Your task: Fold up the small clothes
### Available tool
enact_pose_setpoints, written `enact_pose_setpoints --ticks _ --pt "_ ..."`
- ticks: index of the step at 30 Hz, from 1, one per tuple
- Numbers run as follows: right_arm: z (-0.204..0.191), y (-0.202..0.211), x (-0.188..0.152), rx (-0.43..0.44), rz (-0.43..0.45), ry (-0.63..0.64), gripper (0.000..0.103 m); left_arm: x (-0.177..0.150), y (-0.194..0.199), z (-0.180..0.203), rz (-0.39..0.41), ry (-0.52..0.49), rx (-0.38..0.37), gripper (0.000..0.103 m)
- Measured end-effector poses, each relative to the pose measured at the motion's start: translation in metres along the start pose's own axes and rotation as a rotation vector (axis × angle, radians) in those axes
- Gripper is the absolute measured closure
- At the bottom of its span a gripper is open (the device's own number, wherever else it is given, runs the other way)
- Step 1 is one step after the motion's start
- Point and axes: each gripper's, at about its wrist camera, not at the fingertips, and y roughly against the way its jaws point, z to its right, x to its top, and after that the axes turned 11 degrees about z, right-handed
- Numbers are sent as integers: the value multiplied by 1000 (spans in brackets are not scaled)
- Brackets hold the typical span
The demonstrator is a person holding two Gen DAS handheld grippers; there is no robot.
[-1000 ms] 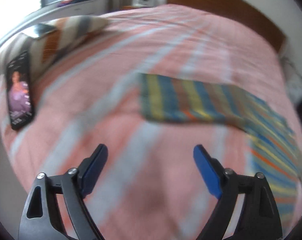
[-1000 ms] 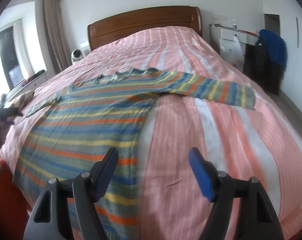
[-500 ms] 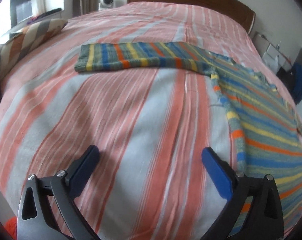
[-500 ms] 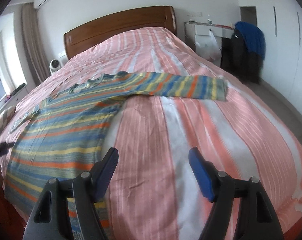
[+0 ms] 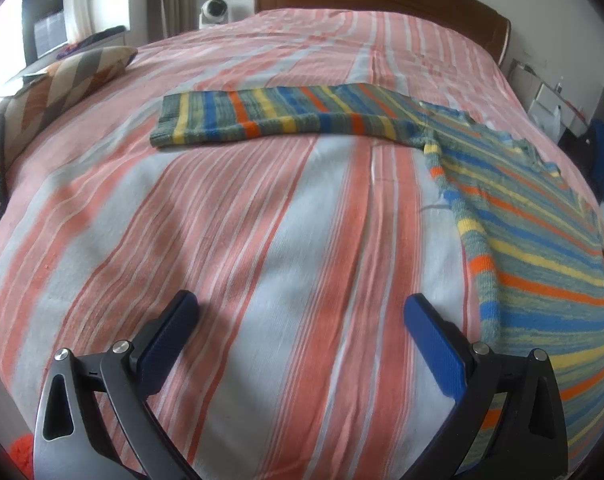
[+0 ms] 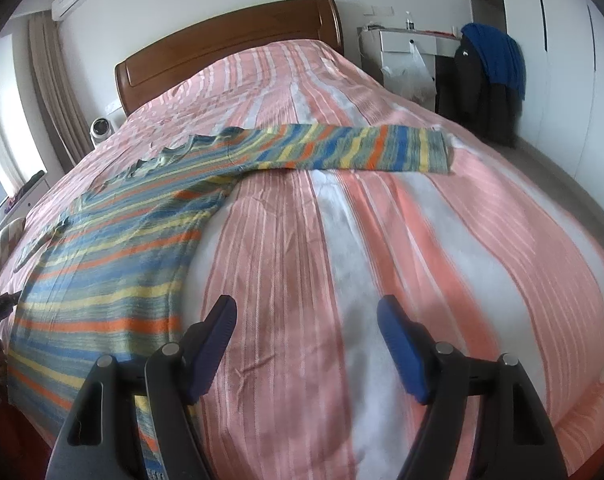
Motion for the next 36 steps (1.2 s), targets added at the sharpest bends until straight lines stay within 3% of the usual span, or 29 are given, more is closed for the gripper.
enact_pose_setpoints --ticks 12,18,21,25,28,30,33,35,36 --pt "6 -4 -5 -4 -34 -45 30 -2 -3 4 12 -25 17 1" --pt "8 -2 -3 -5 -32 -59 31 3 11 -4 52 45 -9 1" --pt "14 6 9 12 -10 -88 31 6 14 -10 73 76 -7 1" --pt "39 6 51 81 32 -145 30 7 8 -17 61 115 2 1" --pt "78 -17 92 131 6 -253 31 6 6 -14 64 103 11 1" --pt "113 -39 111 106 -5 -350 31 6 5 -11 63 89 20 1" --pt "158 -91 121 99 -85 -496 31 4 2 -9 62 72 34 1" --pt "176 -122 121 142 -146 -574 39 2 1 -7 60 55 46 1" --pt "182 -132 121 122 -158 -583 41 2 0 -6 59 45 52 1"
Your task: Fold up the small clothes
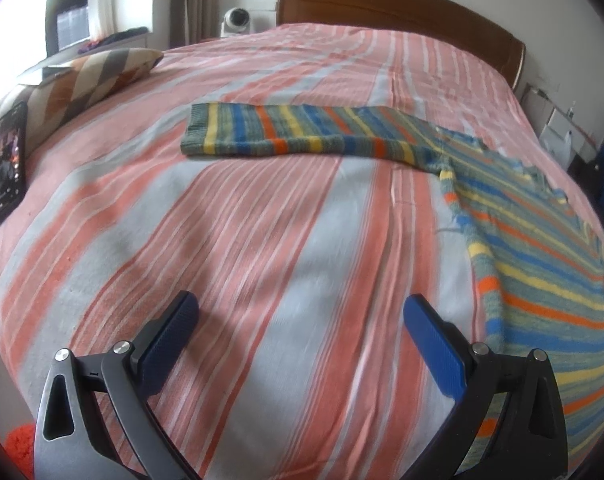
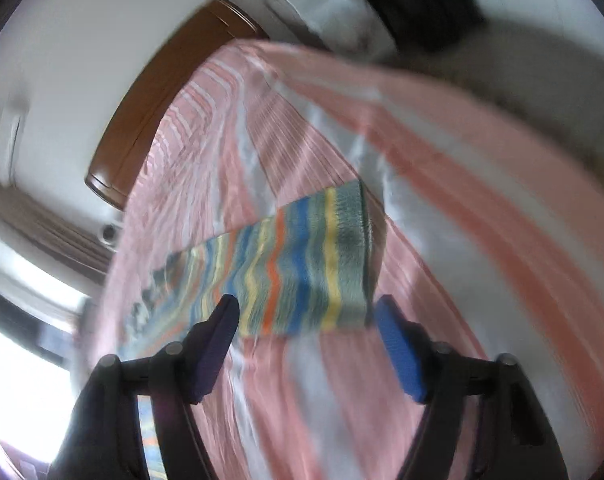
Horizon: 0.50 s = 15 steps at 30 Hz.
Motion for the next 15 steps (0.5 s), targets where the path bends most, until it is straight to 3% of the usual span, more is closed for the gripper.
enact_pose_setpoints --ticks 7,8,9,10,13,15 --pt "15 -37 11 -12 -68 -44 61 -2 -4 4 -1 -37 24 1" --pt "15 -40 13 -12 -84 -31 73 -3 -4 5 -1 -41 28 1" --pt "15 -43 14 -30 -104 -5 91 -3 -5 5 0 -47 31 1" --pt "16 -45 15 -45 -115 8 96 -4 -5 6 0 -52 34 1" --pt "5 -33 18 -112 -77 56 100 -4 -4 6 0 -46 29 1" --pt "-23 -24 19 -192 -49 156 100 -4 -4 6 -1 -42 28 1"
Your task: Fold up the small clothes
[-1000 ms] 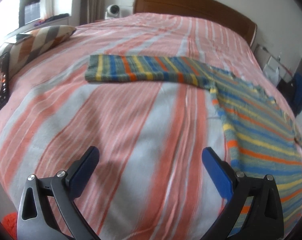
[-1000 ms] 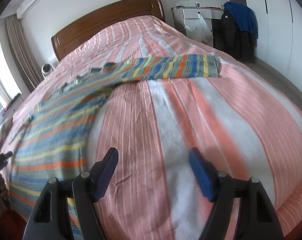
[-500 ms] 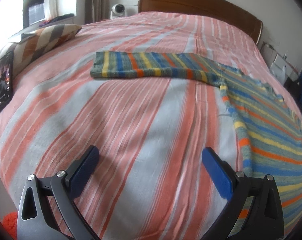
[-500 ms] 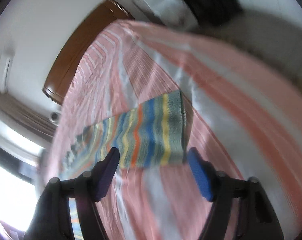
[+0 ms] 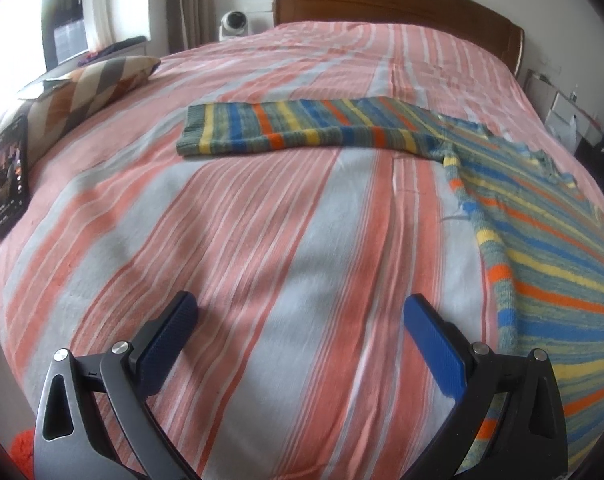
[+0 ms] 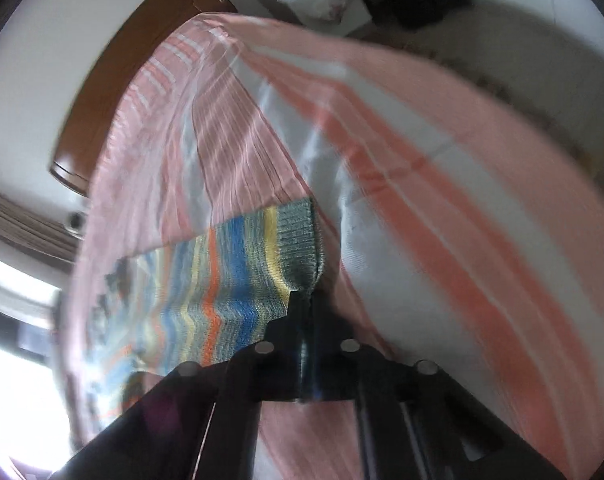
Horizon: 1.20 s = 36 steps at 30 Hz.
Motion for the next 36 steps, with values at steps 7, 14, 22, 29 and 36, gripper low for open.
enact_pose_setpoints --ticks 7,14,22,29,36 --pt "-169 73 17 243 136 255 99 1 -1 -1 -5 10 -8 1" --pt "-358 58 -36 588 3 364 94 1 -1 -3 -4 7 -13 1" --pt "-362 3 -84 662 -135 194 31 1 -1 -4 -6 9 -19 1" --pt "-255 11 -106 441 -46 324 31 1 -2 -2 -6 2 -13 0" --pt "-154 57 -161 242 93 526 31 0 -3 0 -2 -7 -4 0"
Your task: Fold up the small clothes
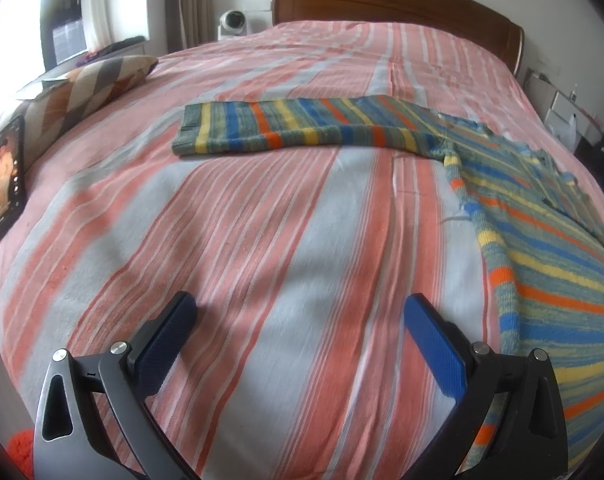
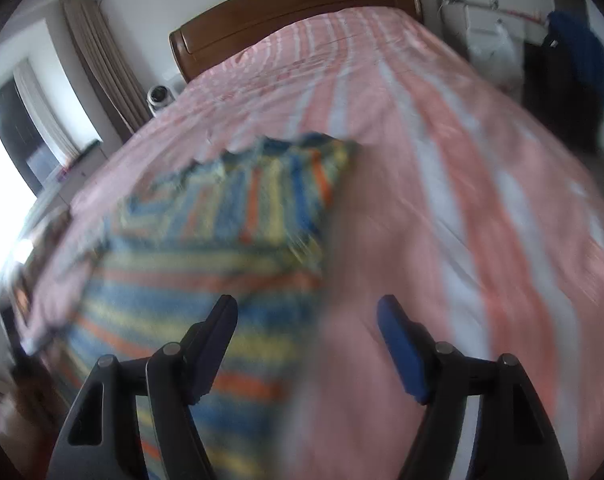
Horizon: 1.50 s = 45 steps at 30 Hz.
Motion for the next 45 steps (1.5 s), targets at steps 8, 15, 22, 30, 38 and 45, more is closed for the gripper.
enact_pose_setpoints --ticks 8,15,22,30,38,45 --pt "4 68 -51 -164 156 32 30 -1 1 2 0 -10 8 0" --pt "-7 61 -61 -184 163 65 30 -1 1 4 1 -16 9 0" --pt "-19 55 -71 -169 151 111 30 -3 2 5 4 -26 18 0" --pt "-22 58 -71 -180 171 126 30 -3 2 5 5 -28 20 0" --pt "-24 59 -72 -185 171 127 25 -3 2 6 5 -29 20 0" --pt "-24 62 -71 -196 181 127 23 -3 2 6 5 -29 20 0"
